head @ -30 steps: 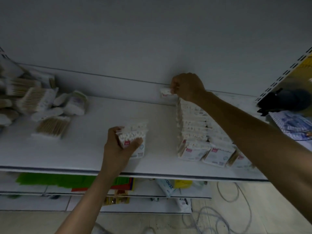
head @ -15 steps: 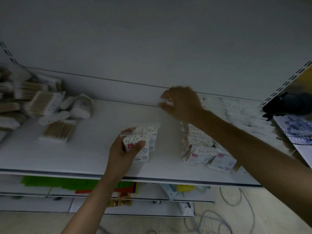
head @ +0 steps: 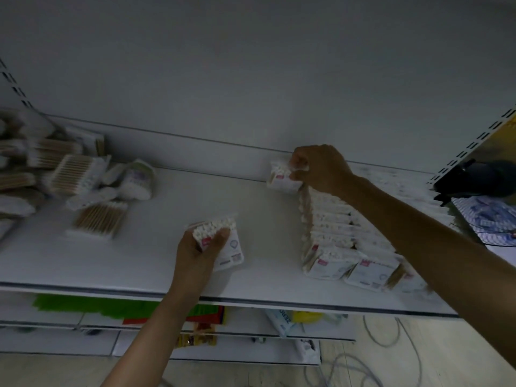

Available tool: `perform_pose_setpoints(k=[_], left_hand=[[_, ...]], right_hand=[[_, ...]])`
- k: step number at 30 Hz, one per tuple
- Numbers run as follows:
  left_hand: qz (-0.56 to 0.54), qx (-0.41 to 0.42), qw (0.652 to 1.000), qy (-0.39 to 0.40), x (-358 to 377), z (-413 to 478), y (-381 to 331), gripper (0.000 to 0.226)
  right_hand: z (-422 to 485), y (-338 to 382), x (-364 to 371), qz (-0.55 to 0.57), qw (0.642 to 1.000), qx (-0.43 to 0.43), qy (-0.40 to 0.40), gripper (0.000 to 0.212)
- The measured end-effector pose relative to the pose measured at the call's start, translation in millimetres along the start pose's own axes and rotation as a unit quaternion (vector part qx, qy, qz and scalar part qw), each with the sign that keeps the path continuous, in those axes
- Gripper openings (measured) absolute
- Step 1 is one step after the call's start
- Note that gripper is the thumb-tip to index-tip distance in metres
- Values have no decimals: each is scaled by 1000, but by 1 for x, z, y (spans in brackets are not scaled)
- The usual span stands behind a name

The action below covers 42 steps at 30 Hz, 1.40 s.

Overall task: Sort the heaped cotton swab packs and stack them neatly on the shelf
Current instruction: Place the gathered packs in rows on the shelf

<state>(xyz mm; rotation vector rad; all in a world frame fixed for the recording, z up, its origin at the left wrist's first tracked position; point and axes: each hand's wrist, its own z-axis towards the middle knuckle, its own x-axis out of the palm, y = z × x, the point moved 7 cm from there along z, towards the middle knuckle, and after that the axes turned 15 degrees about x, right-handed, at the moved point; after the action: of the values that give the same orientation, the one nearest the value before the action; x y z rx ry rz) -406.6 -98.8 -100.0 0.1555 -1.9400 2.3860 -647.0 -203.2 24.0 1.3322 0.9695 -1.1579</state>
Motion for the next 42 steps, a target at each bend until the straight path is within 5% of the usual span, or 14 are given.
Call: perform_pose_setpoints(k=[5, 8, 16, 19, 21, 24, 26, 30, 34, 42], left_hand=[[-24, -36, 999, -22, -2, -2, 6, 24], [-25, -37, 999, -14, -2, -3, 7, 14], [-29, -29, 999, 13, 1, -2, 2, 30], [-33, -24, 999, 25, 4, -3, 0, 31], [-38, -20, 999, 30, 5, -3, -1, 33], [-30, -9, 999, 38, 8, -3, -5, 36], [-12, -3, 999, 40, 10, -3, -5, 42], [35, 18, 999, 33, 9, -5, -2, 52], [82, 50, 995, 33, 13, -9, -6, 55], [137, 92, 986, 20, 11, -6, -5, 47]], right_hand=[[15, 0, 18, -156, 987, -2, -48, 24], [18, -1, 21, -148, 987, 1, -69, 23], [4, 6, 17, -221, 973, -23, -64, 44], [-35, 39, 1, -73, 981, -95, -152, 47], [-67, 61, 13, 62, 985, -150, -57, 51], [-97, 84, 52, 57, 970, -215, 100, 40], [-93, 82, 54, 85, 968, -209, 114, 27], [-57, 49, 22, -19, 993, -112, -18, 19], [-21, 6, 0, -95, 994, -19, -59, 20], [-7, 5, 19, -228, 970, -20, -79, 29]])
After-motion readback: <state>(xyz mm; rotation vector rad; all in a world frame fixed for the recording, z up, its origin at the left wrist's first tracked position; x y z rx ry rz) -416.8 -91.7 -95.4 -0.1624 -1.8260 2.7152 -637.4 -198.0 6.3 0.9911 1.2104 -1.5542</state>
